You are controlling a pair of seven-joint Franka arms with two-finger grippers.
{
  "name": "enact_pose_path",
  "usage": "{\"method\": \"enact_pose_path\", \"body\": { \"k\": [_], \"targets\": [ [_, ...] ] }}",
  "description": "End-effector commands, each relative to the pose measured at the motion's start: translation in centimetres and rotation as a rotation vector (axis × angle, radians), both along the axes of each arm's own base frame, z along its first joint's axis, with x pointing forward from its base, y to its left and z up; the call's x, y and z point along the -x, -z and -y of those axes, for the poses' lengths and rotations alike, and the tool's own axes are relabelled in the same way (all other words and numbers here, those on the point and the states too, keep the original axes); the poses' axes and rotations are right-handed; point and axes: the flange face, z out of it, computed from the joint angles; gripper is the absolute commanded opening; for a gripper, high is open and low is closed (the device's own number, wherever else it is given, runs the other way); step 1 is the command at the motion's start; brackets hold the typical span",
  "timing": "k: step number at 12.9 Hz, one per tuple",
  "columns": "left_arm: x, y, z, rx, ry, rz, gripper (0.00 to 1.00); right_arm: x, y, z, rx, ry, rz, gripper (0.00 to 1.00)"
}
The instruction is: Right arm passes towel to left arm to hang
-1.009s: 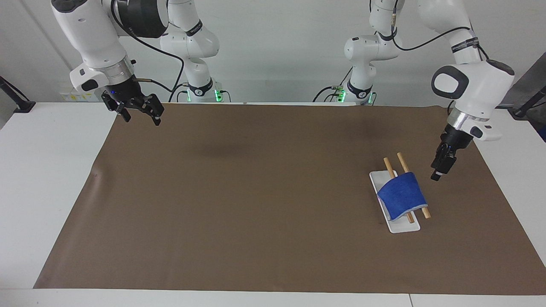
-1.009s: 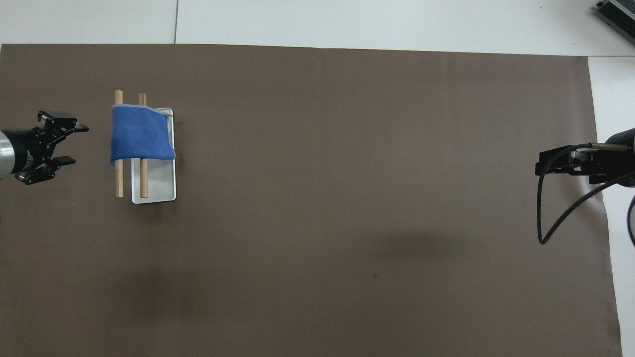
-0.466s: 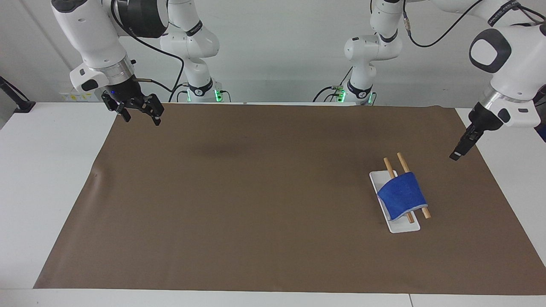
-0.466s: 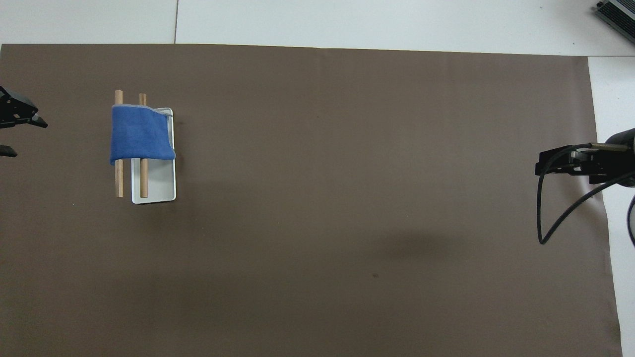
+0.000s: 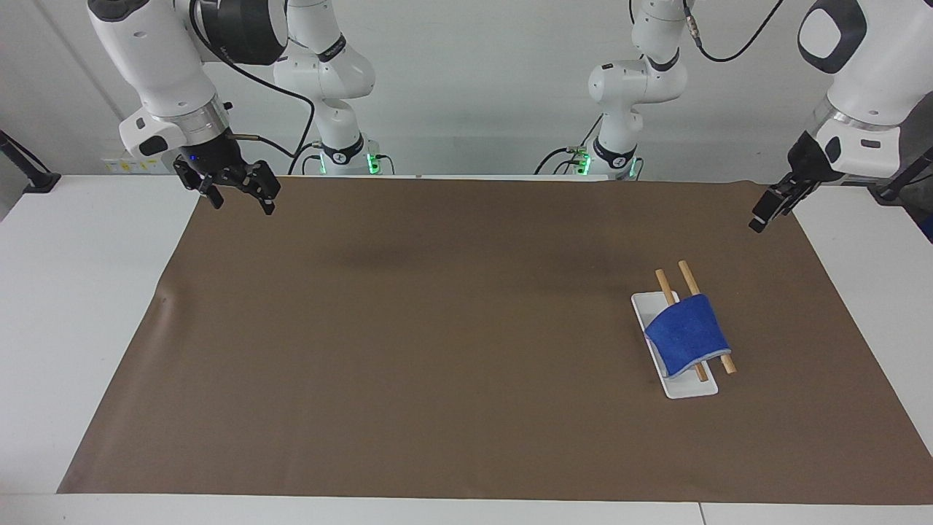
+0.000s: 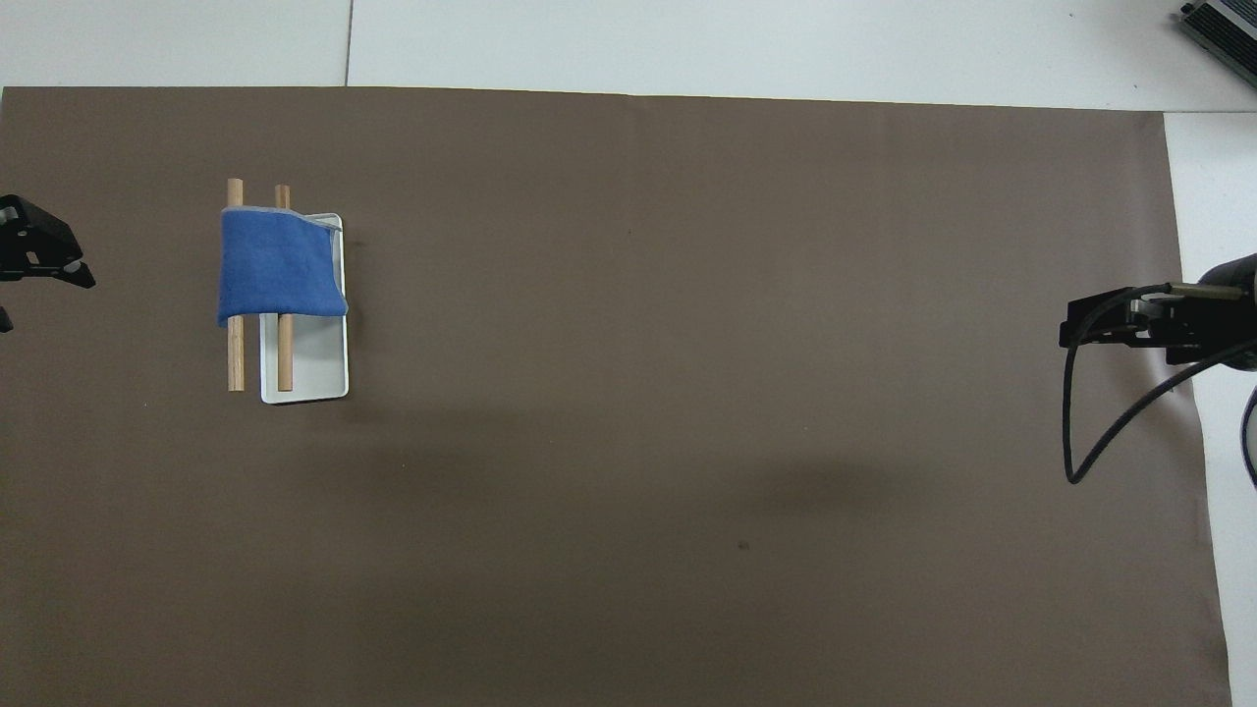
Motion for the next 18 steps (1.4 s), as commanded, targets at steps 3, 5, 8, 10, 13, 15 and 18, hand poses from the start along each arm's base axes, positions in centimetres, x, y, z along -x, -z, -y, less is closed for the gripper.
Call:
{"method": "enact_pose_path", "body": {
  "k": [3, 5, 8, 10, 13, 15, 18],
  "targets": [
    [1.0, -0.8, 2.1, -0.031, 0.244, 0.003, 0.73, 0.6, -0.2, 0.2, 0.004, -0.019, 0.002, 1.00],
    [1.4, 0.7, 2.2, -0.035, 0.248, 0.032, 0.73, 0.6, -0.2, 0.2, 0.004, -0.019, 0.000, 1.00],
    [2.1, 1.6, 2.2, -0.038, 0.253, 0.041, 0.77, 0.6, -0.2, 0.2, 0.004, -0.019, 0.002, 1.00],
    [1.9, 1.5, 2.6, -0.039, 0.257, 0.056, 0.90, 0.6, -0.2, 0.2, 0.004, -0.019, 0.000, 1.00],
    [1.7, 1.3, 4.0, -0.031, 0.278, 0.076, 1.00, 0.6, -0.2, 0.2, 0.004, -0.019, 0.000, 1.00],
    [1.7, 1.1, 4.6, -0.026, 0.285, 0.081, 1.00, 0.6, -0.2, 0.2, 0.004, -0.019, 0.000, 1.00],
    [1.8, 1.2, 4.6, -0.027, 0.300, 0.076, 1.00, 0.6, -0.2, 0.2, 0.004, -0.019, 0.000, 1.00]
  ]
}}
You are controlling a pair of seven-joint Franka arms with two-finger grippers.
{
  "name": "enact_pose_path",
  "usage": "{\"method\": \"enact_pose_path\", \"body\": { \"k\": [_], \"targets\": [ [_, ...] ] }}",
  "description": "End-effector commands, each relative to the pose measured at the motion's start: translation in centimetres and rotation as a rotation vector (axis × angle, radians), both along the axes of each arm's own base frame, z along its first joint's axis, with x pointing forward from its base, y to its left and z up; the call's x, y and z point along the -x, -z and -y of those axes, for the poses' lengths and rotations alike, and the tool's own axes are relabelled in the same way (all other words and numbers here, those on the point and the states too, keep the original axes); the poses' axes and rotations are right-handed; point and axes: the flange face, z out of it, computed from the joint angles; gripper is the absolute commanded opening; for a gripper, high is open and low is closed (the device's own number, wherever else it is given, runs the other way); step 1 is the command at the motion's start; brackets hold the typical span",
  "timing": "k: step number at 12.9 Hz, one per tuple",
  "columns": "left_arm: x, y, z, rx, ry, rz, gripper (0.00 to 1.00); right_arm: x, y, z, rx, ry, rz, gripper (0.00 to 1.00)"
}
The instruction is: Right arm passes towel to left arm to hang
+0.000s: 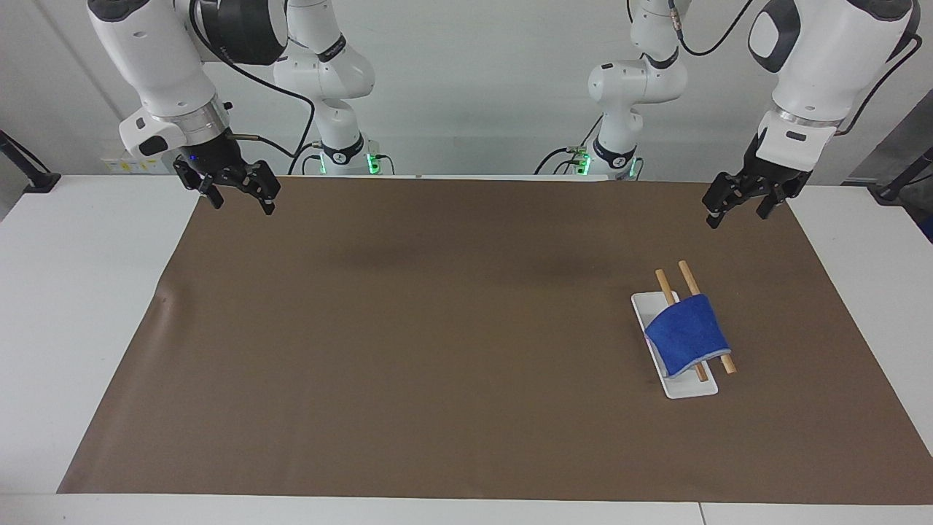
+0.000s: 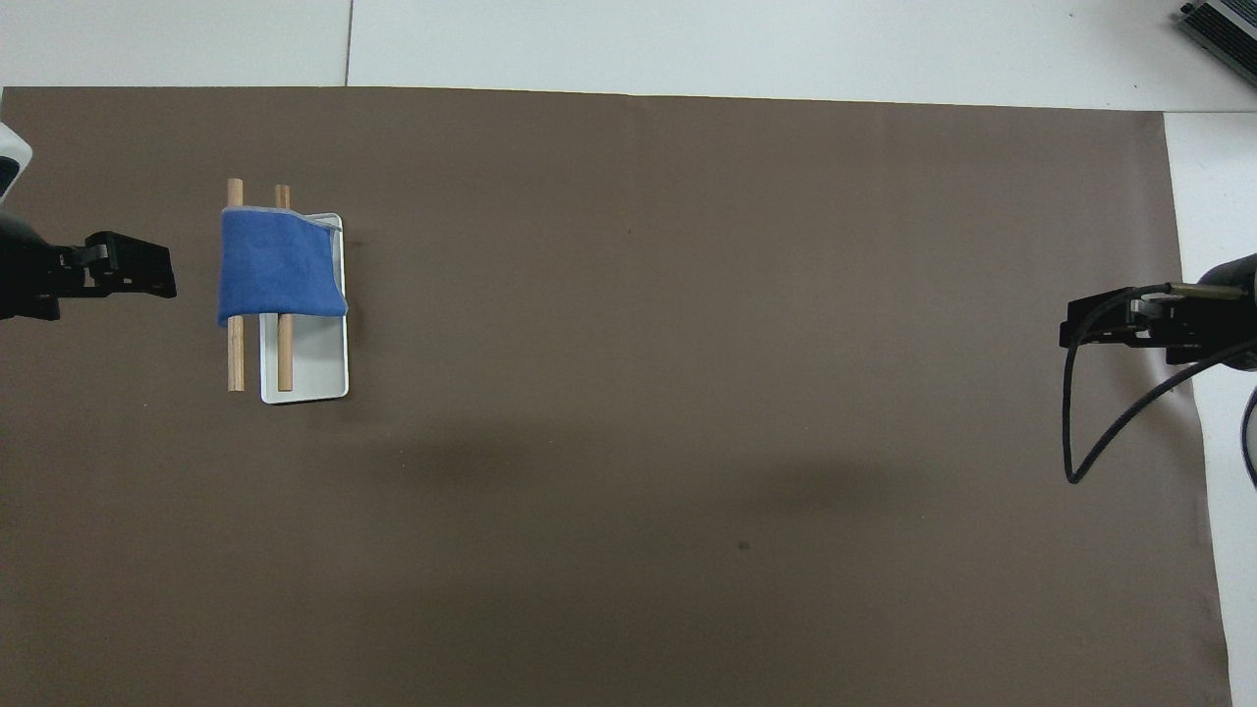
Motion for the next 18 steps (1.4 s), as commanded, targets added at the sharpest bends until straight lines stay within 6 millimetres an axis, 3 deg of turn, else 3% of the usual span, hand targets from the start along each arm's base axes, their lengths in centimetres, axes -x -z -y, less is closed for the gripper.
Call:
{"method": "enact_pose_path", "body": {
  "k": [1, 3, 18],
  "targets": [
    [0.8, -0.2, 0.4, -0.012, 0.059, 0.015, 1.00, 0.6, -0.2, 0.2, 0.004, -0.019, 0.000, 1.00],
    [0.8, -0.2, 0.6, -0.019, 0.130, 0.012, 1.00, 0.6, -0.2, 0.2, 0.004, -0.019, 0.000, 1.00],
    [0.9, -0.1, 0.8, -0.019, 0.135, 0.009, 1.00, 0.0, -1.5, -0.4, 0.023, -0.041, 0.041, 1.00]
  ]
}}
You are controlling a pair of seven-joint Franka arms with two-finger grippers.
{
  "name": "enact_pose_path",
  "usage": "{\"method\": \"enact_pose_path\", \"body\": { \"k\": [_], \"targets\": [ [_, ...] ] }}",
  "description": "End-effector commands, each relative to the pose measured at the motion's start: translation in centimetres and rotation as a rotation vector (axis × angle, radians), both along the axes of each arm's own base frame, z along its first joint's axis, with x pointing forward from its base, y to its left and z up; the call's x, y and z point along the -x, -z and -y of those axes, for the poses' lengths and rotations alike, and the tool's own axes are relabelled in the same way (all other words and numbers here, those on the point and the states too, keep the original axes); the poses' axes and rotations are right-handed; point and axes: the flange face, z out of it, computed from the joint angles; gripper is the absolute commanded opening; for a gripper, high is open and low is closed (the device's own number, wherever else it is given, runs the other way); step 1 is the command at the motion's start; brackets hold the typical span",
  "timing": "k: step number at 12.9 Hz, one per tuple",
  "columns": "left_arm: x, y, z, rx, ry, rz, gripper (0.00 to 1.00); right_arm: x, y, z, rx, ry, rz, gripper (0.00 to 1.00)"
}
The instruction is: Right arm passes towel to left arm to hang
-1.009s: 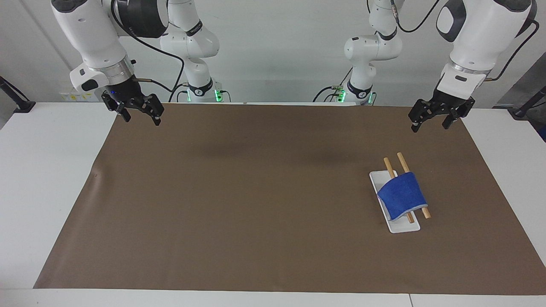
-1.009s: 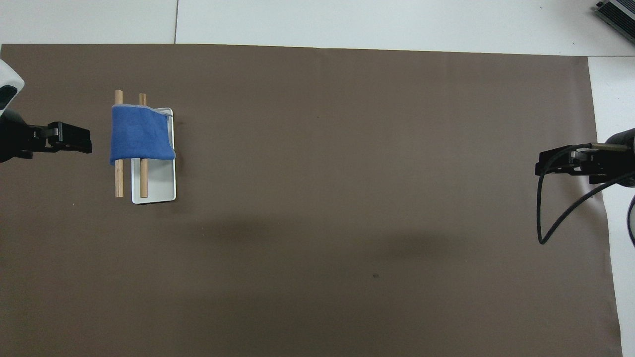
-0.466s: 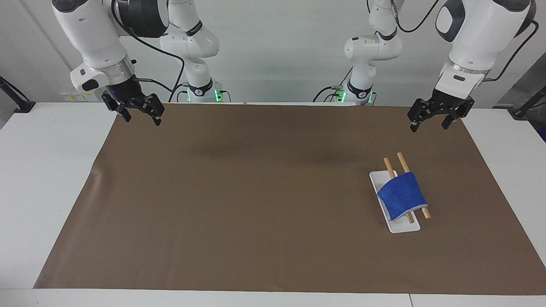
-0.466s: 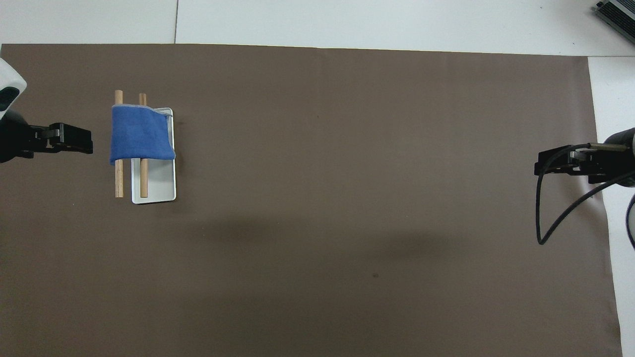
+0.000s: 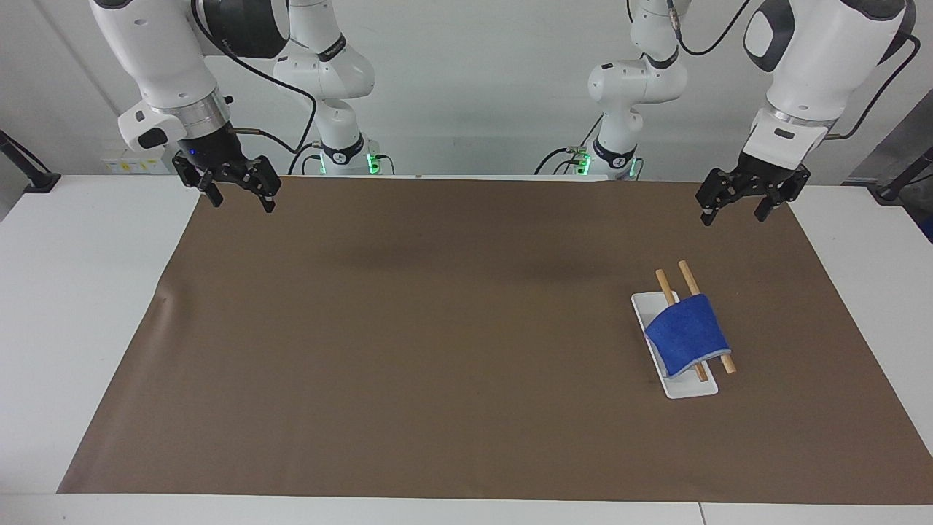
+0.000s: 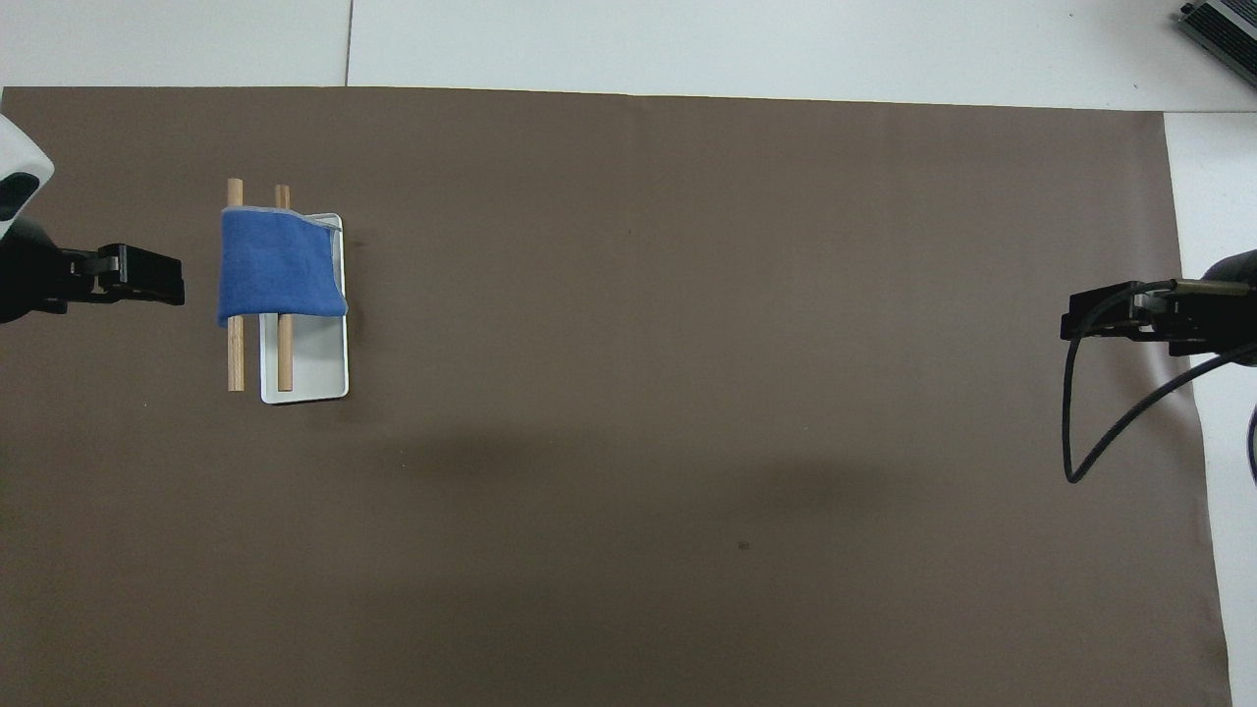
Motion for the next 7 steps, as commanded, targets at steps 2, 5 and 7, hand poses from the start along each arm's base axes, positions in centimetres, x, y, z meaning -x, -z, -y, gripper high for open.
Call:
{"method": "enact_pose_path", "body": {
  "k": [2, 5, 7],
  "targets": [
    [0.77, -0.09, 0.06, -0.009, 0.014, 0.010, 1.00, 0.07, -0.49, 0.00, 0.026, -0.036, 0.004, 1.00],
    [0.80, -0.13, 0.05, -0.009, 0.015, 0.009, 1.00, 0.77, -0.58, -0.19, 0.063, -0.076, -0.056, 1.00],
    [0.78, -0.15, 0.05, -0.009, 0.017, 0.010, 1.00, 0.64, -0.79, -0.22, 0.045, -0.075, -0.049, 1.00]
  ]
}}
